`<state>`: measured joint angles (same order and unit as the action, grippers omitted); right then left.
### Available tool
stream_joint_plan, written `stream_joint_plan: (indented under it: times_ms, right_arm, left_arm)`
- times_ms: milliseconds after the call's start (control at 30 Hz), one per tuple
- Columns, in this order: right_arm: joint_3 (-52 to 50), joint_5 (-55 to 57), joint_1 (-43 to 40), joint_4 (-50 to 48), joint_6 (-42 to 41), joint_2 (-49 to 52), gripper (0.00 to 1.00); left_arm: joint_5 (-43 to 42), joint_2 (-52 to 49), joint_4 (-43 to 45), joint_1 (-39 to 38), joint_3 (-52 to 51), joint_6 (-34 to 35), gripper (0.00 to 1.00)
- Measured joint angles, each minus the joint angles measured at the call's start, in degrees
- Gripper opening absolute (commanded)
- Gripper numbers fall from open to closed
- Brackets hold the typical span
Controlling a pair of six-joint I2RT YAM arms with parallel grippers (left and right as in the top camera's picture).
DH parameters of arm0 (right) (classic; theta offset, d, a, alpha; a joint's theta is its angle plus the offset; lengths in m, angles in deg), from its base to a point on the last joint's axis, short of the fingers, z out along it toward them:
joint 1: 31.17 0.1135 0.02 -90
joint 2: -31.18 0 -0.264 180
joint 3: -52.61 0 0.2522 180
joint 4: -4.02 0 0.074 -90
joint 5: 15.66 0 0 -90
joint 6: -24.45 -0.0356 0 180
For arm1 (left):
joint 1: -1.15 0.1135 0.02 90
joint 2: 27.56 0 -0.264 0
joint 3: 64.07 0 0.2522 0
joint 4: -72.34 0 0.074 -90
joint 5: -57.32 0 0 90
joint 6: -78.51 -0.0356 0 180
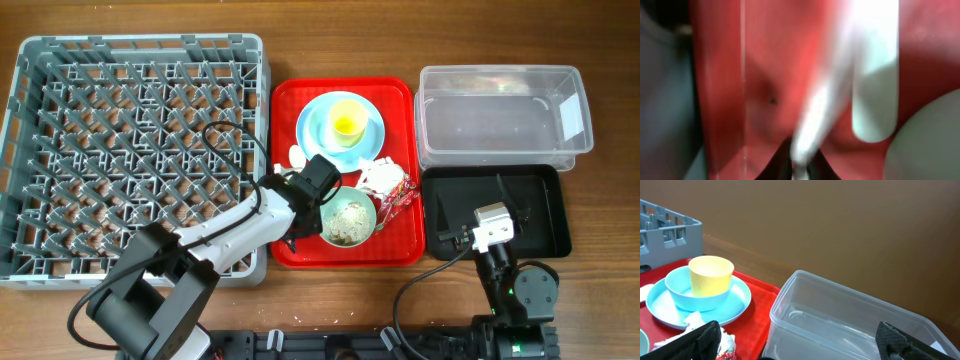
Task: Sort waste into correct bins and load items into the dishwasher rack
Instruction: 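Grasp the white fork with the left gripper and lift it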
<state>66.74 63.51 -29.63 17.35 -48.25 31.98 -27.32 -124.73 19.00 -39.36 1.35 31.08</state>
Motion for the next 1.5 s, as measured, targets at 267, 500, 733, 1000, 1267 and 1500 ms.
stream_joint_plan:
  times_ms: [267, 500, 733, 1000, 1267, 1500]
  right_arm:
    - [0.0, 0.0, 0.0, 0.0, 0.0, 0.0, 1.0]
    - [0.0, 0.0, 0.0, 0.0, 0.0, 0.0, 1.0]
    - [0.0, 0.0, 0.0, 0.0, 0.0, 0.0, 1.0]
    - [0.0, 0.0, 0.0, 0.0, 0.0, 0.0, 1.0]
    - [0.0, 0.0, 0.0, 0.0, 0.0, 0.0, 1.0]
    - [0.0, 0.0, 0.0, 0.0, 0.0, 0.0, 1.0]
  left_arm:
    - [0.0, 0.5, -2.8, 0.0, 0.2, 0.0, 0.04]
    - [0.0, 5.5, -4.9, 0.0, 1.0, 0.0, 0.04]
    - [0.0, 16.0, -7.2, 1.2, 7.9, -3.0, 0.04]
    - [5.0, 22.9, -7.9, 14.0, 9.1, -8.3, 0.04]
    - [5.0, 18.6, -8.0, 22.1, 9.1, -13.4, 0.05]
    - [3.5, 11.4, -8.3, 22.1, 9.1, -14.3, 0.16]
